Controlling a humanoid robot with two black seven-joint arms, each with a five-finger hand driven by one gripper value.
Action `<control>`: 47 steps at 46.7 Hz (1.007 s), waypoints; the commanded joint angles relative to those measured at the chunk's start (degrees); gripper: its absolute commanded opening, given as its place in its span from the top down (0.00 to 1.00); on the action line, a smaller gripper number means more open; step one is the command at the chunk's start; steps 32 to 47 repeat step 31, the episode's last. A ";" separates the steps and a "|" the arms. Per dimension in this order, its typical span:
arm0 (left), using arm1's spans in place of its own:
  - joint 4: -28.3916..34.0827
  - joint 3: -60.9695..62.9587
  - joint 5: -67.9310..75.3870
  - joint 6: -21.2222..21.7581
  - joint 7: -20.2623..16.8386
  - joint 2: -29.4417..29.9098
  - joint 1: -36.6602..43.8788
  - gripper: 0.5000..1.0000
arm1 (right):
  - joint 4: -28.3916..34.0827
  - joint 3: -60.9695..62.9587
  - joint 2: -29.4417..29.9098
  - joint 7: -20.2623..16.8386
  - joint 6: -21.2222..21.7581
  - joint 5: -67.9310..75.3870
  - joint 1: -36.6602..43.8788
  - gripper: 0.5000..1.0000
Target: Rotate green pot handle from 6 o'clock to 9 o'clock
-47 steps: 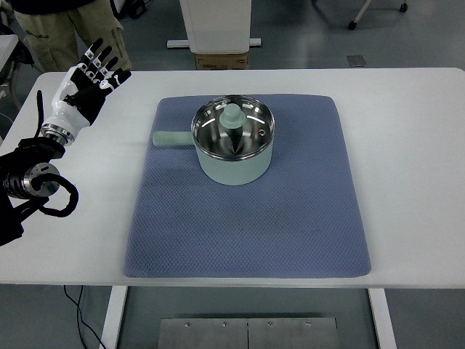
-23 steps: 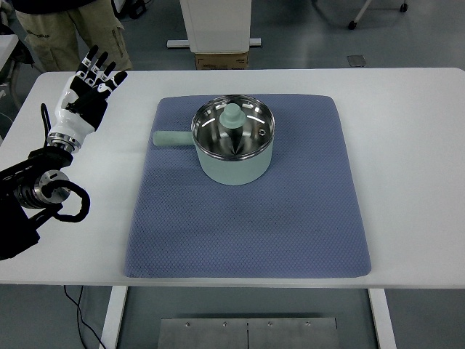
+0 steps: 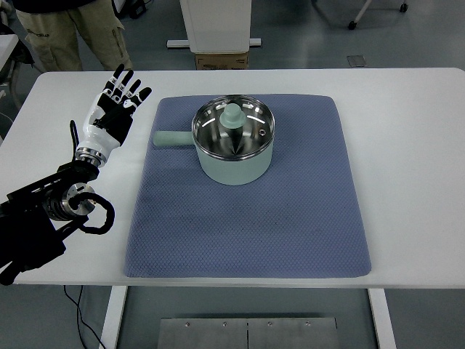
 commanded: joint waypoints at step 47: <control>-0.01 -1.32 0.10 0.04 0.00 -0.59 0.42 0.00 | 0.18 -0.17 0.00 -0.17 0.18 -0.26 0.09 0.00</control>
